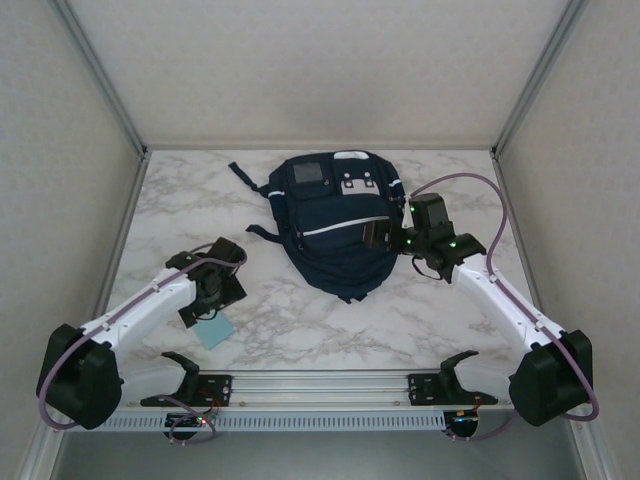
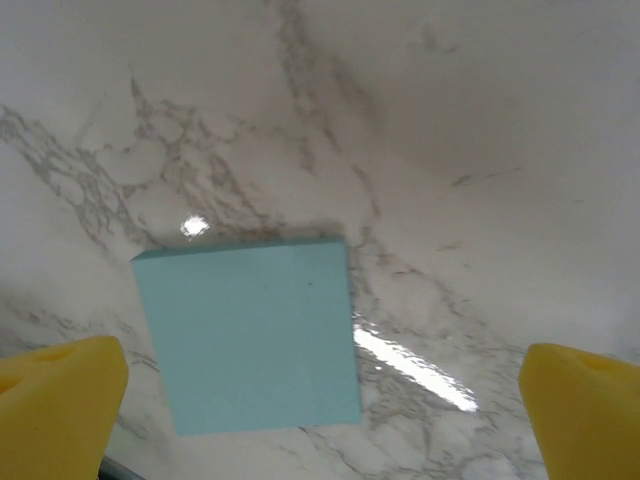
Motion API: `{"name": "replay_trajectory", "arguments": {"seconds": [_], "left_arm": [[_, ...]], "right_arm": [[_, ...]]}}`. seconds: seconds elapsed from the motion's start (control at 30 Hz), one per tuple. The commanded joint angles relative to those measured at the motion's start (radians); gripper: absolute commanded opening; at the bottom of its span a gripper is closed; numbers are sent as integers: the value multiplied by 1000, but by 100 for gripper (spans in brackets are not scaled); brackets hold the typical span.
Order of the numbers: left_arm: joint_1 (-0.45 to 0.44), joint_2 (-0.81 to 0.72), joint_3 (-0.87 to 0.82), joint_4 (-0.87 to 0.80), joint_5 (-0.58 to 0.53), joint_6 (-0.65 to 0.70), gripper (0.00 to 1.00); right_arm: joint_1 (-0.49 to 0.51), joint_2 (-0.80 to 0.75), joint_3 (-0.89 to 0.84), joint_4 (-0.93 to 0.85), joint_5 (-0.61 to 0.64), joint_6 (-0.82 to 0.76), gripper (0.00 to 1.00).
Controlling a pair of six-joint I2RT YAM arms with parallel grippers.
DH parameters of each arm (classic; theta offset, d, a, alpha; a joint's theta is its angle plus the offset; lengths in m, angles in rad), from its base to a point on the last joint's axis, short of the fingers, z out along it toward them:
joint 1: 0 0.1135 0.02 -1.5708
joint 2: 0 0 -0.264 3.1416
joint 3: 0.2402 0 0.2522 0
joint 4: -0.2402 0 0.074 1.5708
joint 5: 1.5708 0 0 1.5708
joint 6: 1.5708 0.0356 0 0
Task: Pack books, pencil case, and school supplies into a backpack
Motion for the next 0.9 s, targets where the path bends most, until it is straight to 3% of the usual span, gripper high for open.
{"name": "replay_trajectory", "arguments": {"seconds": [0.0,0.3,0.5,0.57,0.67,0.8,0.87], "left_arm": [[22,0,-40,-5,8,-124,100],[55,41,-188,208,138,-213,100],[56,82,-225,259,146,-210,98],[57,82,-251,276,153,-223,95],[58,66,-281,299,164,-235,80],[58,28,-262,260,160,-215,78],[57,12,-254,260,151,-210,71]], "right_arm": [[-2,-4,-15,37,-41,10,99],[0,2,-33,52,-49,28,99],[1,13,-18,44,-51,28,99],[1,11,-17,45,-49,28,99],[1,12,-20,46,-47,35,99],[3,19,-21,50,-46,40,99],[3,25,-19,55,-45,41,99]]}}
